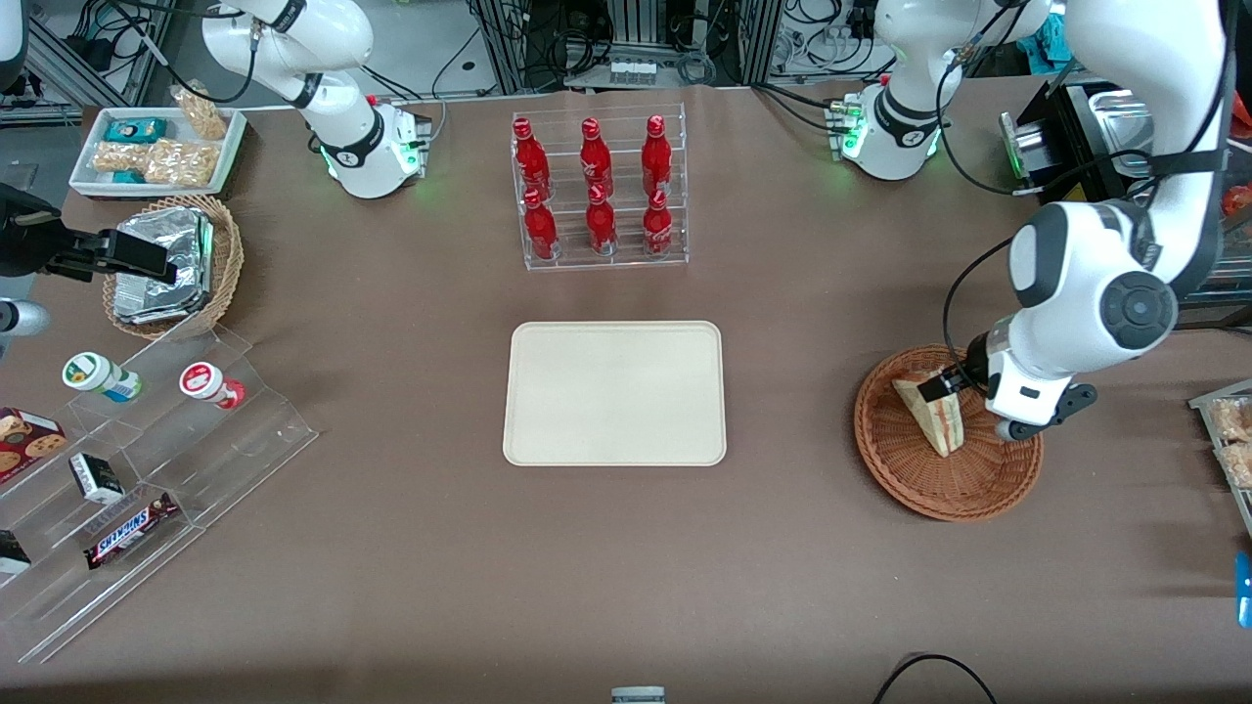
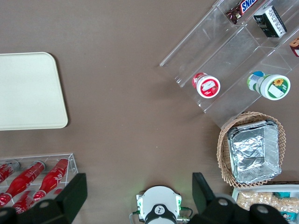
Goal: Place sandwich from basket to tray
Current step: 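Close the left gripper on the sandwich wedge in the basket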
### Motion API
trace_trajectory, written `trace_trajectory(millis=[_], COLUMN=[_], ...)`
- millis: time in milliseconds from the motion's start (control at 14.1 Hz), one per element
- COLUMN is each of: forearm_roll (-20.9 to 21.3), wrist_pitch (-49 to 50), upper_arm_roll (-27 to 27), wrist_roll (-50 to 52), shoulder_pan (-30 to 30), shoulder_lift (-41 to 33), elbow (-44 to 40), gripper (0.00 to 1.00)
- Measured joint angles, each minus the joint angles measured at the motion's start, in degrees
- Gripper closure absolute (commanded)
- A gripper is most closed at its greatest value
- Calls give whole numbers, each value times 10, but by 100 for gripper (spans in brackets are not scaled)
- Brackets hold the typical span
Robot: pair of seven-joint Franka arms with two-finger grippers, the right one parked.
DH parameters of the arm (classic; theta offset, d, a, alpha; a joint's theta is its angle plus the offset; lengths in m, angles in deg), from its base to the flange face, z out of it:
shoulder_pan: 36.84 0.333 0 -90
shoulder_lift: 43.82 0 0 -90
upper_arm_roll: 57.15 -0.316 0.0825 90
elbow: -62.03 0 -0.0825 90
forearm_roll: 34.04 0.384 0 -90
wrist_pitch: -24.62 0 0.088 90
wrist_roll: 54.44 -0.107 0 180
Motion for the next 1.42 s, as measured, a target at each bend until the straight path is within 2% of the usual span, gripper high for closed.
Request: trace_trajectory(millis=[496,1133,1204,1416], forearm_roll=[0,0,0,0], wrist_pitch=[-33,-104,-105,-109], upper_arm_roll=[-1,-22,-23,-23], wrist_roll=[27,28,28,28], shoulder_pan=[-2,-2,-2,-2], shoulder_lift=[15,83,87,93], elbow=[17,23,23,23], gripper=[0,0,10,58])
